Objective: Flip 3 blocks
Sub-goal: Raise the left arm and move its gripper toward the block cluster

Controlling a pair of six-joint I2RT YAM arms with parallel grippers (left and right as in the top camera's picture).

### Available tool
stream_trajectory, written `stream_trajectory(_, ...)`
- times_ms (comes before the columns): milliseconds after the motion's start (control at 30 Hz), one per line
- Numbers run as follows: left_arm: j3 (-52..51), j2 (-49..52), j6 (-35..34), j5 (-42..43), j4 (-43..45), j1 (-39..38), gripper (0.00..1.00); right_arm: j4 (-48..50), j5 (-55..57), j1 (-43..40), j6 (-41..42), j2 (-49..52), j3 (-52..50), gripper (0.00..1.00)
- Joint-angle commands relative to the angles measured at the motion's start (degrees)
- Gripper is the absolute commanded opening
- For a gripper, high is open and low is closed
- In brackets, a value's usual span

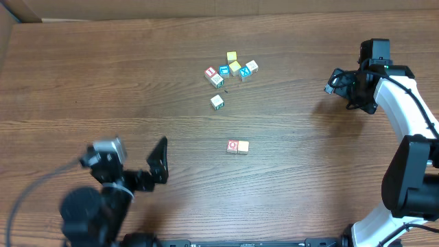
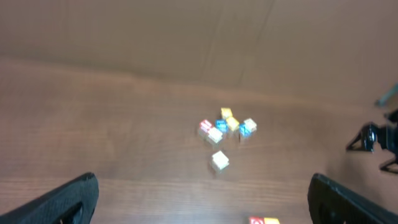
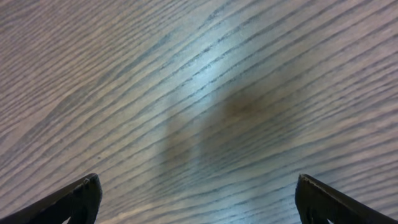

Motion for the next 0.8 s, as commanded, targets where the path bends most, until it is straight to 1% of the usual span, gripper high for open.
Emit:
stream_trajectory(0, 13.7, 12.8, 0.1, 0.8, -7.7, -0.5, 1.0, 0.3, 0.1, 0.0, -0.2, -0.1, 0.5, 1.0)
stream_trajectory(67, 23.0, 21.4, 0.1, 0.9, -15.6, -0.5, 0.99, 0.3, 0.1, 0.0, -0.2, -0.1, 0.5, 1.0)
stream_trajectory(167, 33.7, 32.1, 0.0, 2.9, -24.9, -0.5, 1.0, 0.3, 0.1, 0.0, -0.2, -0.1, 0.5, 1.0)
stream_trajectory(267, 39.3, 40.0, 0.0, 6.3, -28.2, -0.5, 1.0, 0.3, 0.1, 0.0, -0.2, -0.1, 0.5, 1.0)
stream_trajectory(400, 40.2, 47.0, -1.9, 8.7, -29.1, -0.5, 1.0, 0.3, 0.1, 0.0, -0.2, -0.1, 0.5, 1.0)
stream_trajectory(633, 40.0, 58.6, -1.0, 17.7, -30.5, -1.6, 1.0, 0.3, 0.1, 0.0, -0.2, -0.1, 0.5, 1.0)
stream_trajectory(733, 40.0, 63.6, -1.7, 18.8, -32.2, -3.2, 1.0, 0.3, 0.1, 0.0, -0.2, -0.1, 0.5, 1.0)
stream_trajectory(767, 40.0, 65.1, -1.9, 18.7, -32.8, -3.9, 0.9, 0.3, 0.1, 0.0, -0.2, -0.1, 0.5, 1.0)
